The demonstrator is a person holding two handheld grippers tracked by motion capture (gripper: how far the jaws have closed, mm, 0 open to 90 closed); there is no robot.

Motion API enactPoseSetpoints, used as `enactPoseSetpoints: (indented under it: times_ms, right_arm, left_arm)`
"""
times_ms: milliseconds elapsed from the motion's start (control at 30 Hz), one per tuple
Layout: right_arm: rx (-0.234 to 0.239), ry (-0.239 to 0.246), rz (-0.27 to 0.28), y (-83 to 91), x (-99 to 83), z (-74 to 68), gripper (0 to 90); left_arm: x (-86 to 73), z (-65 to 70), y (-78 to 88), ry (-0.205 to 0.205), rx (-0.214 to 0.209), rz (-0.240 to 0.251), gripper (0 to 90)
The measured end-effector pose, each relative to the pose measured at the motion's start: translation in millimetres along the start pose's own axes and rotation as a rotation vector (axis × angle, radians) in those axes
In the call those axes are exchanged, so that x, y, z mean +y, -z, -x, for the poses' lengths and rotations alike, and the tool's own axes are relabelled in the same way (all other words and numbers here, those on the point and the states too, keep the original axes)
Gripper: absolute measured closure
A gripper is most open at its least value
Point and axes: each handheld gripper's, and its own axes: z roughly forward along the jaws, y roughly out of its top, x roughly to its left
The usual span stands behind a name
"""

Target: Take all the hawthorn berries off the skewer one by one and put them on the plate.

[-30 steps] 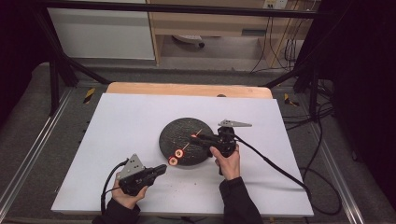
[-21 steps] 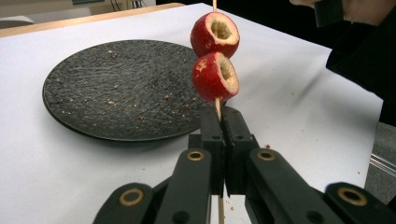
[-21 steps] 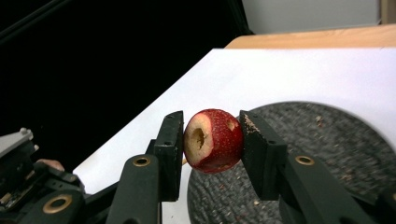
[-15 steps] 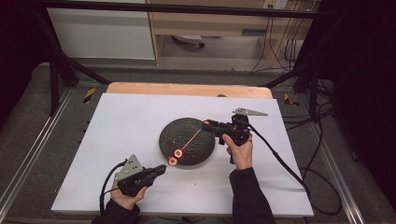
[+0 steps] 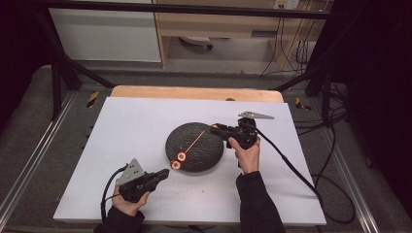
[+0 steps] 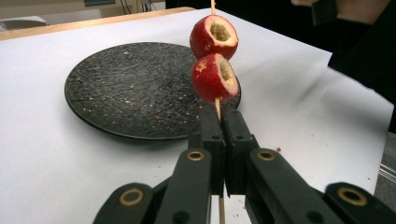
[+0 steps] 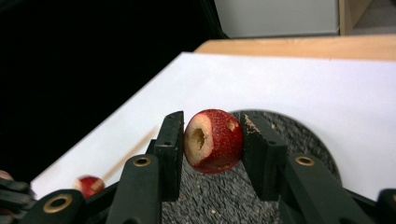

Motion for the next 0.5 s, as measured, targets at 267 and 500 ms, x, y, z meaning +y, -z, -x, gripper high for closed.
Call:
enactPoseSetpoints:
  times_ms: [267, 500]
  right_arm:
    - [-0.024, 0.001, -0.074, -34.8, -22.1, 0.7, 62.5]
    - [-0.053, -0.011, -0.133, -57.2, -40.2, 7.6, 62.4]
  left_arm:
    - [-0.4, -4.8, 1.0, 0.009, 0.013, 0.0, 88.4]
    - [-0.8, -5.9, 0.3, 0.016, 0.018, -0.002, 88.4]
